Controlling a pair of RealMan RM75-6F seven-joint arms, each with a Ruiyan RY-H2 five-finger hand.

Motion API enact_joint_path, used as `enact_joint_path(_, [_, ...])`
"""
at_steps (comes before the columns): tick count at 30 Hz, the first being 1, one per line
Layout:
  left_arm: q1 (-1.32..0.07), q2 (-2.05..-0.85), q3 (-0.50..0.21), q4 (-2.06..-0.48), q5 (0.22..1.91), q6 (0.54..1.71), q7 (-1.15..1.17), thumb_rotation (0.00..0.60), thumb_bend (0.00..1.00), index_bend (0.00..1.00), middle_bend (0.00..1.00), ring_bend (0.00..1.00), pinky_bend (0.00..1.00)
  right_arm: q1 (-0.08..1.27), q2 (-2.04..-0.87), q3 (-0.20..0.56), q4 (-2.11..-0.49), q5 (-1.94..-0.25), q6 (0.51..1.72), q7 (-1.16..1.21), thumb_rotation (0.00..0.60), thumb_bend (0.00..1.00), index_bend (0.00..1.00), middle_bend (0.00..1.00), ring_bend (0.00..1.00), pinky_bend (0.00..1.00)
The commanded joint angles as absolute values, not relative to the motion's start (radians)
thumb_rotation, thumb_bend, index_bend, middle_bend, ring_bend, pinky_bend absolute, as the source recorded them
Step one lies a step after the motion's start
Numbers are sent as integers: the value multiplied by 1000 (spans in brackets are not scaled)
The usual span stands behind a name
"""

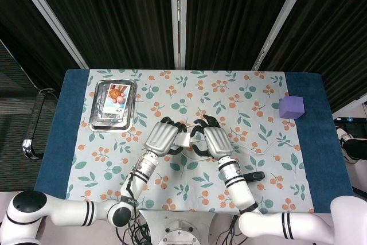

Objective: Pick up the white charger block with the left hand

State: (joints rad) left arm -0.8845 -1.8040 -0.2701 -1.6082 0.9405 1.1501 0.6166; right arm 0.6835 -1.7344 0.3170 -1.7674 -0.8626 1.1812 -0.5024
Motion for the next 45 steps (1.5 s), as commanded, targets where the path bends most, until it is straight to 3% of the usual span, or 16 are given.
enact_joint_path(1, [-885, -1805, -270, -1609, 939, 1152, 619, 600, 388, 553, 521, 388, 249, 686, -1737, 317, -1765, -863, 1185, -497, 600, 270, 468, 198, 0, 20])
enact_joint_path(9, [-885, -1806, -269, -1609, 939, 1154, 622, 600, 388, 553, 520, 388, 249, 692, -1745, 315, -1751, -850, 1184, -477, 600, 270, 494, 200, 0, 20])
enact_joint_path(17, [-891, -1816, -266, -1602, 934, 1163, 650, 600, 387, 553, 520, 388, 249, 702, -1757, 323, -1734, -840, 1192, -466, 600, 305, 616, 230, 12, 28])
enact_joint_path(25, [-895, -1819, -266, -1596, 926, 1165, 671, 600, 386, 553, 519, 388, 248, 706, -1756, 315, -1736, -838, 1197, -471, 600, 320, 676, 244, 28, 29])
enact_joint_path(45, [-848, -1785, -218, -1512, 870, 1131, 648, 600, 386, 553, 517, 387, 242, 646, -1612, 285, -1757, -811, 1198, -443, 600, 323, 694, 243, 28, 29])
